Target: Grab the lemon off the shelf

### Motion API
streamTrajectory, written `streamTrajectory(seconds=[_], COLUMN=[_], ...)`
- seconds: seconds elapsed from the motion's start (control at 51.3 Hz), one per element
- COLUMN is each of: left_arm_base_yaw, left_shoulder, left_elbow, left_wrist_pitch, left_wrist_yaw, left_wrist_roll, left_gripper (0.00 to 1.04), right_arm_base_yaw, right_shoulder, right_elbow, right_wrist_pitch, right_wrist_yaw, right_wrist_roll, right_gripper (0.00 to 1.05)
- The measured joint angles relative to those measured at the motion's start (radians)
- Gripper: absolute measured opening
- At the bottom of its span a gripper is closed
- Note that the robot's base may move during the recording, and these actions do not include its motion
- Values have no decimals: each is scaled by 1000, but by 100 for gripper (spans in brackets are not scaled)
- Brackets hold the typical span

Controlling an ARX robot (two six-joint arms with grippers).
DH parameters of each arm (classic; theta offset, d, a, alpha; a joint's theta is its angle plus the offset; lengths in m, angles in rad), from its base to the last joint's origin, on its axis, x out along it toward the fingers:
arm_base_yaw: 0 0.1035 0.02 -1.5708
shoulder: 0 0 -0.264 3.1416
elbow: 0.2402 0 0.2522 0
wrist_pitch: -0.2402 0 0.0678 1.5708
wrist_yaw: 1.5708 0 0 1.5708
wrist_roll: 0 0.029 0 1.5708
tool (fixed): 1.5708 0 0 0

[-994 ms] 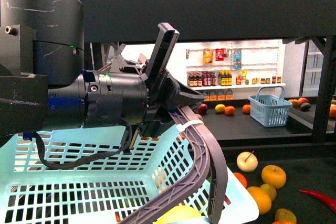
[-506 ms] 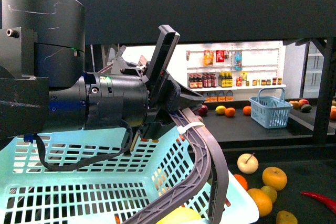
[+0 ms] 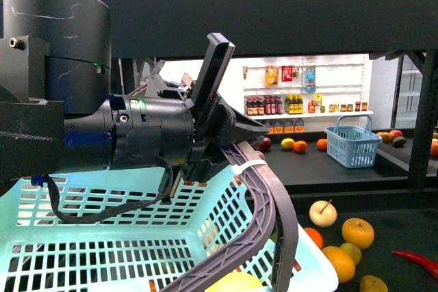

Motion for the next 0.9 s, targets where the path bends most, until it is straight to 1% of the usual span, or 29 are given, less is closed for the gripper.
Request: streamTrajectory(seconds=[0.058, 0.097, 0.253, 0.312, 0.37, 0.468, 0.565, 0.662, 0.701, 0.896], left_arm_base_yaw=[0, 0, 0, 0, 0, 0, 0, 0, 0, 0], left_shoulder=[0, 0, 0, 0, 0, 0, 0, 0, 0, 0], left_elbow=[0, 0, 0, 0, 0, 0, 0, 0, 0, 0], left_wrist_pitch=[0, 0, 0, 0, 0, 0, 0, 0, 0, 0], left_wrist_yaw=[0, 0, 0, 0, 0, 0, 0, 0, 0, 0], left_wrist_roll=[1, 1, 0, 1, 1, 0, 0, 0, 0, 0], left_gripper=[8, 8, 8, 8, 8, 8, 8, 8, 8, 8], right_arm_base_yaw=[0, 0, 0, 0, 0, 0, 0, 0, 0, 0], right_shoulder=[-1, -2, -4, -4, -4, -4, -4, -4, -4, -4], right_elbow=[0, 0, 0, 0, 0, 0, 0, 0, 0, 0], right_wrist_pitch=[0, 0, 0, 0, 0, 0, 0, 0, 0, 0], right_wrist_yaw=[0, 0, 0, -1, 0, 0, 0, 0, -1, 0], right_wrist_roll=[0, -2, -1, -1, -1, -1, -1, -2, -1, -1], right_gripper=[3, 7, 31, 38, 49, 63, 81, 95, 98, 97])
